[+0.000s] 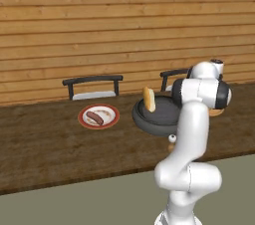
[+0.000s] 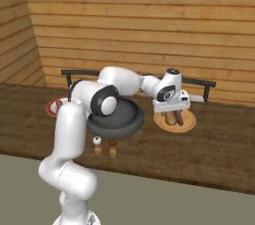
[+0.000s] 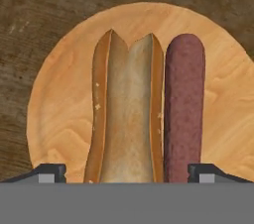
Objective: Place one bun and one sausage from the bowl on each plate.
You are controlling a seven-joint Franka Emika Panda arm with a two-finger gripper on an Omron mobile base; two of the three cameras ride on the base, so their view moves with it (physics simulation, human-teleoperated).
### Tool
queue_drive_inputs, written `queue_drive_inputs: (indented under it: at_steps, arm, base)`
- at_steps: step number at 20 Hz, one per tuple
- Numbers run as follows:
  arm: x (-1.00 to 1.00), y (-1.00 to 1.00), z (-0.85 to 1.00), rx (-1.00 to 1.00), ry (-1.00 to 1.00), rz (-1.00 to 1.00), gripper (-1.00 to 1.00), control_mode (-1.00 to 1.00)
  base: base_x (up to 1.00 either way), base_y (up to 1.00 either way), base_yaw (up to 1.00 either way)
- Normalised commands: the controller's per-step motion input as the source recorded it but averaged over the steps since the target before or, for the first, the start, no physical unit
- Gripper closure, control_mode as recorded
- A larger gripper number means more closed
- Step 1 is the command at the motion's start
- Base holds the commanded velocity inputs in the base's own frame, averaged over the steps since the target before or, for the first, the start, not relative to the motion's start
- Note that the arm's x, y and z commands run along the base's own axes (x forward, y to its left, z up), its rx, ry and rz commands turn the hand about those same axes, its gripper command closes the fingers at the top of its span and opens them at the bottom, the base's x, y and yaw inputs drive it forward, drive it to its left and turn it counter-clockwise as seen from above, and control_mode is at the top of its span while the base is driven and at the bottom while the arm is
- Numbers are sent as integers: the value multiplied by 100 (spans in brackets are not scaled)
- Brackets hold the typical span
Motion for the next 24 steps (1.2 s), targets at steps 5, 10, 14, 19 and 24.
queue_drive_inputs:
  at_steps: [5, 10, 14, 19, 24]
  arm:
    - [-12, 28, 98, 0, -2, -1, -100, -100]
    - [-1, 78, 83, 0, -7, -13, -100, -100]
    - [-3, 89, 84, 0, -9, -15, -100, -100]
    - [-11, 89, 47, 2, -19, -16, -100, -100]
    - [-35, 78, 1, 12, -22, -19, -100, -100]
  base:
    - [0, 0, 0]
    - [0, 0, 0]
    - [0, 0, 0]
    - [0, 0, 0]
    - [0, 0, 0]
